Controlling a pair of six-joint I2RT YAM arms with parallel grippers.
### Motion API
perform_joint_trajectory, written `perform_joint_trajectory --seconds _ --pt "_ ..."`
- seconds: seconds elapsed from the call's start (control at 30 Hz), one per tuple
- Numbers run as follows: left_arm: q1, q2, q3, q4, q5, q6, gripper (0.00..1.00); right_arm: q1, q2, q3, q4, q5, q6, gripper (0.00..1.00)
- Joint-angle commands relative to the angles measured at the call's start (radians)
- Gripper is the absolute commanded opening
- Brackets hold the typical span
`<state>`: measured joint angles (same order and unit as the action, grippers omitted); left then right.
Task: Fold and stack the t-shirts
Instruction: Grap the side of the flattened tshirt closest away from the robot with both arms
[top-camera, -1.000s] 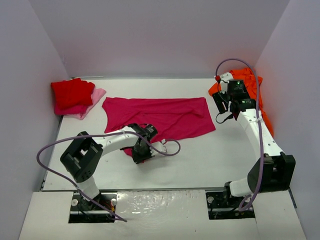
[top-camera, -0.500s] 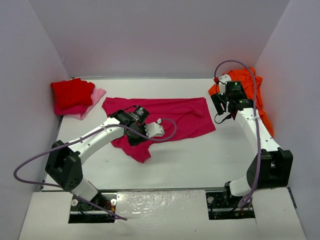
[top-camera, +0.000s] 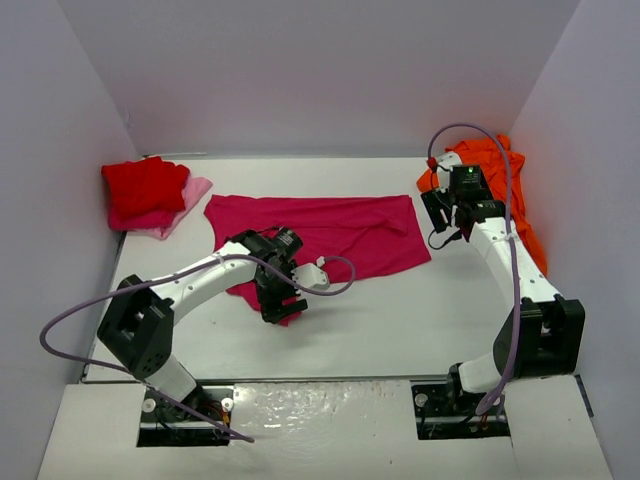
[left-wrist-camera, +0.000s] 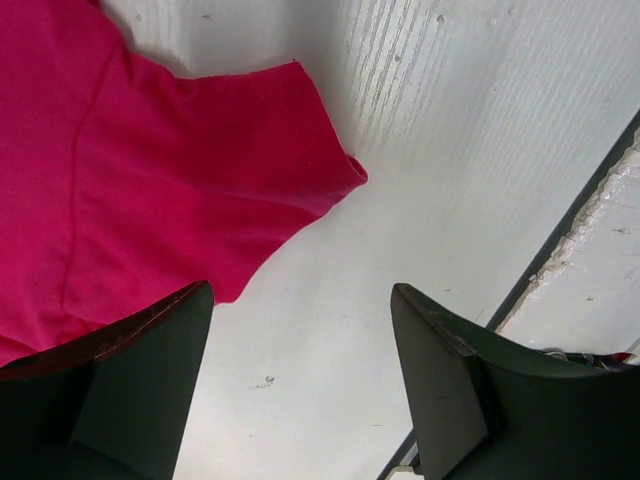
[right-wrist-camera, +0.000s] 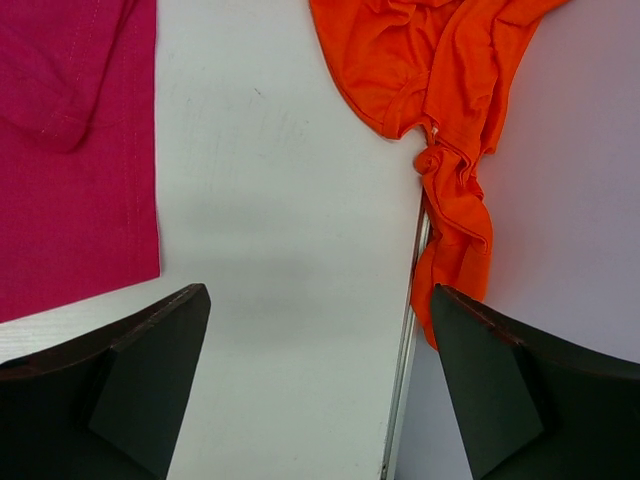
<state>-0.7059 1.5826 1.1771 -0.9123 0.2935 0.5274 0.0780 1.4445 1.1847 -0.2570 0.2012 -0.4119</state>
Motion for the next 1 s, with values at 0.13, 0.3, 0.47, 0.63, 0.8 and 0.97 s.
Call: perform_joint_trajectory --seconds 0.13,0.3,0.47,0.63,0.8,0.97 --pt "-0.006 0.120 0.009 0.065 0.024 -0.011 0.70 0.000 -0.015 -0.006 0.046 0.004 0.020 0.90" --pt "-0.016 0.206 0.035 0.098 0.011 -0.032 0.70 0.000 -0.020 -0.019 0.048 0.006 0.016 0.89" --pt "-0.035 0.258 0.041 0.131 -0.021 -0.048 0.66 0.000 -0.031 -0.038 0.054 0.009 0.006 0.90" --pt "-0.037 0.268 0.037 0.149 -0.030 -0.058 0.11 -0.001 -0.040 -0.060 0.068 0.011 -0.006 0.90" --pt "-0.021 0.159 0.029 0.129 -0.037 -0.012 0.00 0.000 -0.037 -0.052 0.070 0.020 -0.011 0.90" --pt "0.034 0.001 0.094 0.022 0.004 0.054 0.00 0.000 -0.035 -0.040 0.070 0.015 -0.012 0.90"
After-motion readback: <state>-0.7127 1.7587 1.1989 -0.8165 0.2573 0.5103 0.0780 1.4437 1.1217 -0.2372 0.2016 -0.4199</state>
